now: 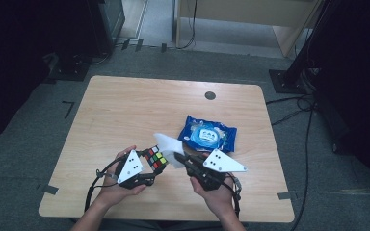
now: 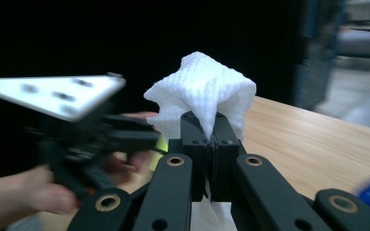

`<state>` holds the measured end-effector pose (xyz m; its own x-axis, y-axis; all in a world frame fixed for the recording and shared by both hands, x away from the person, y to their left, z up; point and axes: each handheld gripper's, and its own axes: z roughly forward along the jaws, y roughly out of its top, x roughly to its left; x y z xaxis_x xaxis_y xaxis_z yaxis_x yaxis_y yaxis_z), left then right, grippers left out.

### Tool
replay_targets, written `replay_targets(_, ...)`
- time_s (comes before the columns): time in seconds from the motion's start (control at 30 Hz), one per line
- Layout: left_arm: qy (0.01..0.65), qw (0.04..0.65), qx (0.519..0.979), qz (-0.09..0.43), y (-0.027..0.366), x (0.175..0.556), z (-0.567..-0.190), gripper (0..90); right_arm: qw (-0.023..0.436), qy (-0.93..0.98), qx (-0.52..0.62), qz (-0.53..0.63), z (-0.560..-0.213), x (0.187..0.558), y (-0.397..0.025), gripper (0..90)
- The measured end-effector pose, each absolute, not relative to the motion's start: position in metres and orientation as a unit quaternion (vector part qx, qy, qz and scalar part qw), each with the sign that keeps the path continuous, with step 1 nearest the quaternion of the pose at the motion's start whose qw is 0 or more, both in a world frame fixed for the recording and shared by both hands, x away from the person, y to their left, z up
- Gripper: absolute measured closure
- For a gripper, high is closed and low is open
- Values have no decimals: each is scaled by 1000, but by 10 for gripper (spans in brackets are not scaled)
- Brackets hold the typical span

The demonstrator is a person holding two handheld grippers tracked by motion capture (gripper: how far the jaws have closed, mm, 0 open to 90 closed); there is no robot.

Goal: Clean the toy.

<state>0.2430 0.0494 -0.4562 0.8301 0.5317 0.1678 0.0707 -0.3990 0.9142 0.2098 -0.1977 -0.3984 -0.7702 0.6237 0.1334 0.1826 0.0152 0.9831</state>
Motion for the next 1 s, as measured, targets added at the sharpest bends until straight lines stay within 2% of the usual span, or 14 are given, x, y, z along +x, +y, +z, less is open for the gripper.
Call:
replay_targets(0.17,171,517,809,221,43,237,-454,342,153,707,269,636,-405,206,-179,883)
replay_targets(0.3,161,522,806,226,44,235,-453,342,132,695,292,644,-416,212,-180,882)
replay_targets(0.73,152,543,798,214,46,232,-448,347,181,694,369,591,-429,233,-208,882)
replay_targets(0.83,154,531,802,225,47,233,-449,347,176,681,394,591,-434,236,-215,882)
replay_targets(1.0,169,525,804,221,48,238,-453,347,178,667,376,618,-418,228,-217,882)
